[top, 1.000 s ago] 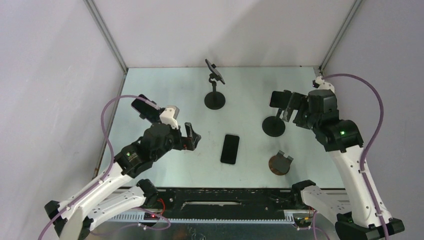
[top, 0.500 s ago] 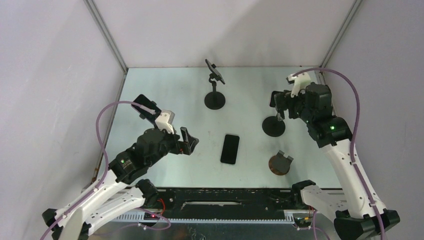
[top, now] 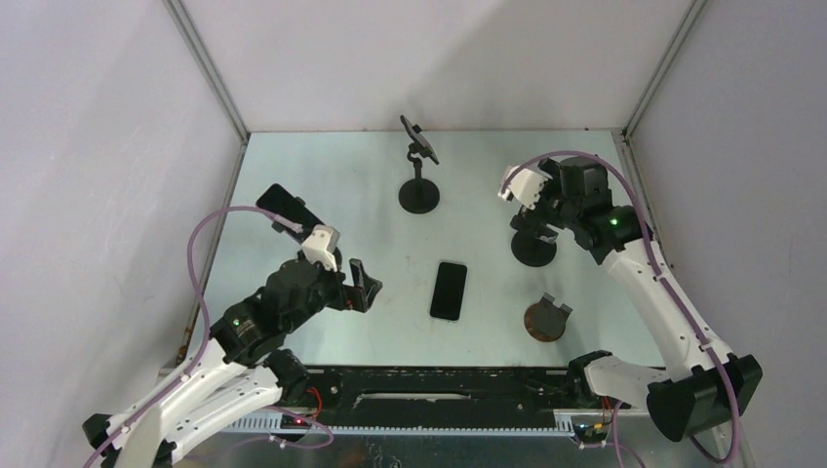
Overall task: Remove the phone from the phone stand
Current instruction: Pick up the phone stand with the phone at the center of the board.
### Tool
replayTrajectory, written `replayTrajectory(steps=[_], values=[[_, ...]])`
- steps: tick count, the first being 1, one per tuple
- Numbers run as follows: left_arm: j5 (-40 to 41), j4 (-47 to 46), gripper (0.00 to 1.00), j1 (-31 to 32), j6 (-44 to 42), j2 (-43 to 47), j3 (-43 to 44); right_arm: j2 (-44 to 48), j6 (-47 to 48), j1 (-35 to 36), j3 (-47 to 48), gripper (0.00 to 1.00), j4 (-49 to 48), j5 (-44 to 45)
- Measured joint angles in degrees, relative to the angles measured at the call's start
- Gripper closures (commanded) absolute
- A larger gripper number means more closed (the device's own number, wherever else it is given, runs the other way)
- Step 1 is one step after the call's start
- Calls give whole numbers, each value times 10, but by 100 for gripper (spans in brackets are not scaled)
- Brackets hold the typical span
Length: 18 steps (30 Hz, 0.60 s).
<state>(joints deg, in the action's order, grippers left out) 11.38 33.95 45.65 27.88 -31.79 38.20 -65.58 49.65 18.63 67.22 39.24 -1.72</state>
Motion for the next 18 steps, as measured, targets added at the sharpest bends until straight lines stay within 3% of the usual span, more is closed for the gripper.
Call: replayTrajectory(steps=[7,18], values=[[0,0,0,0,-1,12,0,-33,77,-1,0,1,-10,2],[4,1,0,0,-1,15,0,-74,87,-19,0,1,-33,-2]])
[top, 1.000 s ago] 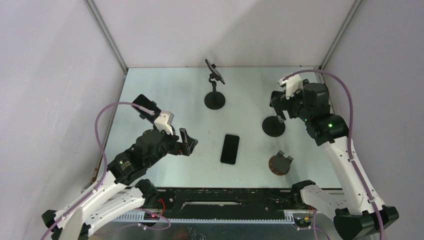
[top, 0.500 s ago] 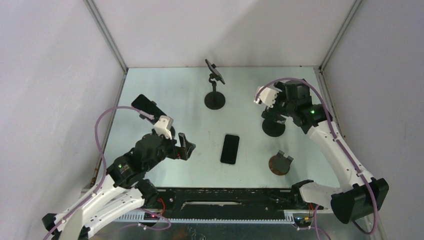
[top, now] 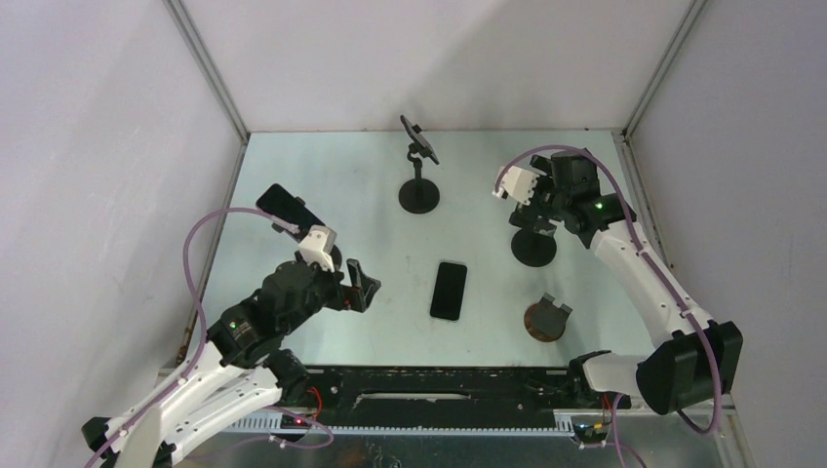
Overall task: Remove the phone from the phone stand
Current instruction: Pick up the phone stand with the phone at the center of the board.
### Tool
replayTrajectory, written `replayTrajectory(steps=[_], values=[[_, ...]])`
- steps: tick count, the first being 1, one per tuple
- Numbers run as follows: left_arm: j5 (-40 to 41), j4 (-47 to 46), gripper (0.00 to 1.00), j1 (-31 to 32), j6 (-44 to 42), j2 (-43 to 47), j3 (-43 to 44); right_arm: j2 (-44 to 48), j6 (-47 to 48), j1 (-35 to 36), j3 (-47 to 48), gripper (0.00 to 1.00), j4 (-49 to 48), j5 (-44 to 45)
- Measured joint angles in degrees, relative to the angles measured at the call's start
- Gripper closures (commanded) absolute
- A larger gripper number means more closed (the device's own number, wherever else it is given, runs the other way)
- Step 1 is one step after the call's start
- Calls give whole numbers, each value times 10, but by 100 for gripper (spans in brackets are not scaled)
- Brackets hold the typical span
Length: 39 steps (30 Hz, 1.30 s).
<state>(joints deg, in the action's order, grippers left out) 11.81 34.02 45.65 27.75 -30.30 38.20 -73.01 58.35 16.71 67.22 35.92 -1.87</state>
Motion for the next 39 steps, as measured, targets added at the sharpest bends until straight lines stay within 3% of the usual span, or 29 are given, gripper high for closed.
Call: replayTrajectory(steps=[7,11,20,25,33,39], values=[[0,0,0,0,-3,0,0,-27,0,-4,0,3,-22,3],[1,0,0,0,-4,0,0,-37,0,-5,0,10,-34,7],[2,0,0,0,-4,0,0,-48,-13,-5,0,60,-66,28],[5,0,0,0,-4,0,0,-48,-28,-5,-1,99,-69,34],[5,0,0,0,-4,0,0,-34,-79,9,-5,100,-71,29],[7,0,0,0,-4,0,0,21,-130,70,-41,100,-78,17]])
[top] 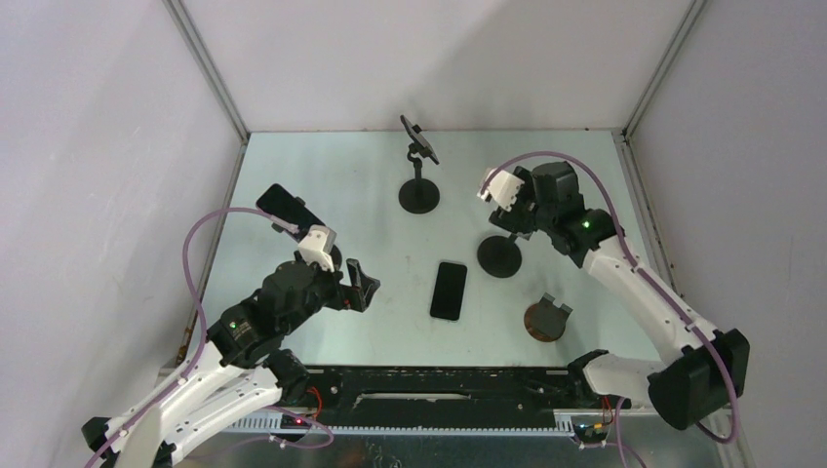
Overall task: Remove the phone from the phone stand
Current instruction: Pick up the phone stand with the phone at the center of the board.
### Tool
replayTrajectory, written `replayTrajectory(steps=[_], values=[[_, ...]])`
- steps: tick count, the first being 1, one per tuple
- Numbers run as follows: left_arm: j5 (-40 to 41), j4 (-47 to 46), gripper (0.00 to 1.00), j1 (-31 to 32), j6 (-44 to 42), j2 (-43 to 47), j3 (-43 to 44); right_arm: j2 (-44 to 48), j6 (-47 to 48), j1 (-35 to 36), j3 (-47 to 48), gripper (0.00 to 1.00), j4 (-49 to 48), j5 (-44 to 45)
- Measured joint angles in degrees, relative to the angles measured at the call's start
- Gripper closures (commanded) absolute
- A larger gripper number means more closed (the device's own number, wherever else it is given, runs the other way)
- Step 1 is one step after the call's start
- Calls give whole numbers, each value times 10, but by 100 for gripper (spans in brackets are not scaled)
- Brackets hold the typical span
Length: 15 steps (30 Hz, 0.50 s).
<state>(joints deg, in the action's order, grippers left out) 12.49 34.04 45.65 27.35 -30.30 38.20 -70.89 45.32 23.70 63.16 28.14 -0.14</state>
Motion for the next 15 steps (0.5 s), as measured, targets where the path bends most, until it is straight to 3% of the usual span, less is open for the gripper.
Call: replayTrajectory(steps=[9,15], values=[[-15,-7,3,0,-9,-4,0,101,-48,65,-52,100,11,-10],[-57,-79,5,10,-20,-18,-10,177,-62,113,-57,100,32,-12]])
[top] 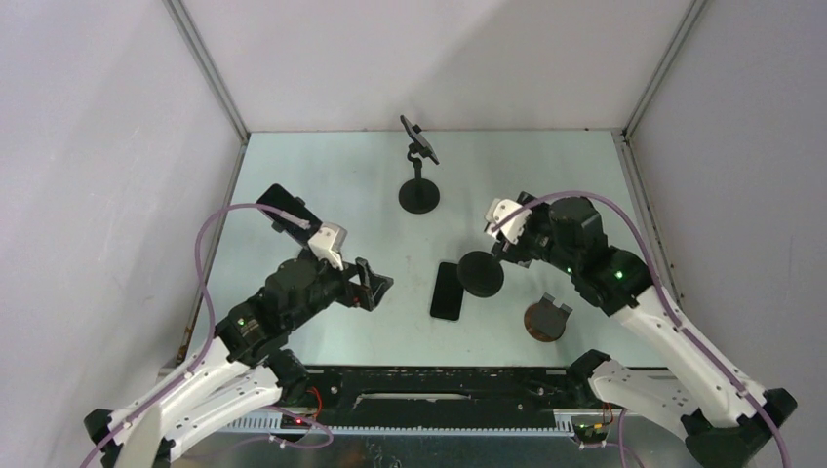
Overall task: Remove the phone from the phone stand
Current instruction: Pick up the phone stand with the phone at the center of the board, then adjust the phone stand with the phone.
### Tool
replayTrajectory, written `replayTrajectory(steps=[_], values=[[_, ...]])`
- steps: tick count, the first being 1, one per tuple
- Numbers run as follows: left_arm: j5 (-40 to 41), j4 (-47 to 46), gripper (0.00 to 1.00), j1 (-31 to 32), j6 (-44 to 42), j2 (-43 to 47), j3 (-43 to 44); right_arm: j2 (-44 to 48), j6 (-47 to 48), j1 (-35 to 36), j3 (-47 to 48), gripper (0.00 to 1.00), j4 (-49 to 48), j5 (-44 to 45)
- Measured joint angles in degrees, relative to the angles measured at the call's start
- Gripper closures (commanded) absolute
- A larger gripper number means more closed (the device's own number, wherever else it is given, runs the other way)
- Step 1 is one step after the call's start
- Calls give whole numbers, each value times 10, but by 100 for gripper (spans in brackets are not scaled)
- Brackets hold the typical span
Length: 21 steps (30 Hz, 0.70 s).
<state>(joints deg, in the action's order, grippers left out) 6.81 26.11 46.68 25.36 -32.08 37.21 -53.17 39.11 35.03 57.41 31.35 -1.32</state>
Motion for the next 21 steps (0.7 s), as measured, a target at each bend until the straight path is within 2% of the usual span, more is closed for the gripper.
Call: replayTrajectory(steps=[3,7,11,14,21], values=[[14,-52,3,47,-11,-12,-14,34,-6,27,-2,100,9,-9],[80,-143,1,191,-52,-53,-30,77,-10,59,-10,100,19,-37],[127,-227,2,284,-101,-108,-43,134,-13,85,-27,100,41,-90],[141,-269,3,304,-124,-142,-44,167,-19,104,-33,100,50,-125],[143,-368,4,307,-154,-173,-44,189,-28,165,-35,100,45,-173]])
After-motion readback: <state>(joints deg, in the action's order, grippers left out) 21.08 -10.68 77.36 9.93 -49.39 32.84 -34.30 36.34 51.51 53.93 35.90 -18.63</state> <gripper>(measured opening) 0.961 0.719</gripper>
